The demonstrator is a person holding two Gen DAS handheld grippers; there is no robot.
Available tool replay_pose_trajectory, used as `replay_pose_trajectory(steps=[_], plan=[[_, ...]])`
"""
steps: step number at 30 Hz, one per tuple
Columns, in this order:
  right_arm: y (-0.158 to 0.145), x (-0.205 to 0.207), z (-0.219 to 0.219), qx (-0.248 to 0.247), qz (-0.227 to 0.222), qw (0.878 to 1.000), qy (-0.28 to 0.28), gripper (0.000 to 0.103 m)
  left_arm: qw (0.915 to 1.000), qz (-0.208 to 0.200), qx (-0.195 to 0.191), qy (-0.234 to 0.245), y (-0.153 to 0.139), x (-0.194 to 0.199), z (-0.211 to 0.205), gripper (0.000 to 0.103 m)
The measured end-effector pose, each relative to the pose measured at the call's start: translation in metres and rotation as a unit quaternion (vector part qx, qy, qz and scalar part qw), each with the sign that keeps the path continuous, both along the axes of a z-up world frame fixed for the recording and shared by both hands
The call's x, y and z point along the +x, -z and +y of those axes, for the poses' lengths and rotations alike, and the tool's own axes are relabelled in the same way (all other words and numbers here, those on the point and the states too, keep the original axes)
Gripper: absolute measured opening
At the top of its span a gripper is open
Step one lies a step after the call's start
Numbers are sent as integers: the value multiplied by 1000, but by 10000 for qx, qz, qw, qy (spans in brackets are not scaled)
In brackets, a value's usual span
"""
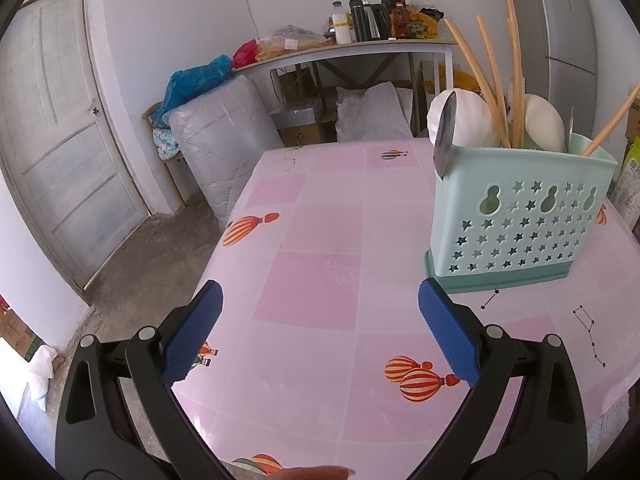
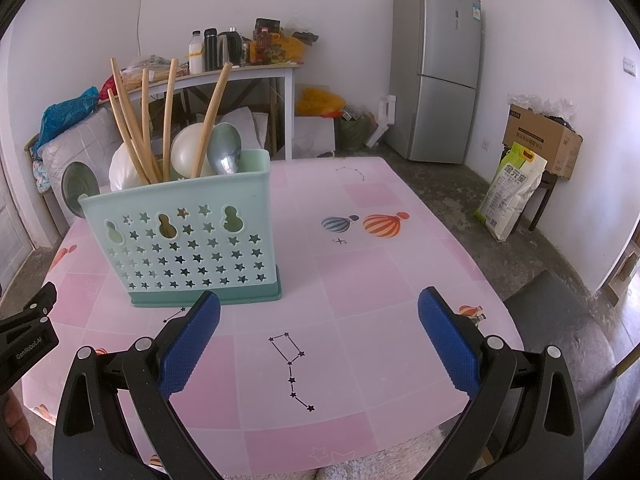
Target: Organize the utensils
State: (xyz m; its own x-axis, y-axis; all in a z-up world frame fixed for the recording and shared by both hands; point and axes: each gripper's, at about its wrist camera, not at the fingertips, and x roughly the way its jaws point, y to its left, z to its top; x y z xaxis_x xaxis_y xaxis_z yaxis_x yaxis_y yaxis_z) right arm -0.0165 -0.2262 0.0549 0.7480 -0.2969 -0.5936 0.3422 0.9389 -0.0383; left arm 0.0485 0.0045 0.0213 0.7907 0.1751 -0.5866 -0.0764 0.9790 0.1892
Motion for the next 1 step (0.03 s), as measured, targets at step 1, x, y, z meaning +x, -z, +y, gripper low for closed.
replay_pose_trajectory(steps=[1], plan=[[0,0,0,-1,0,10000,0,96,10000,-2,-3,0,0,0,0,94]])
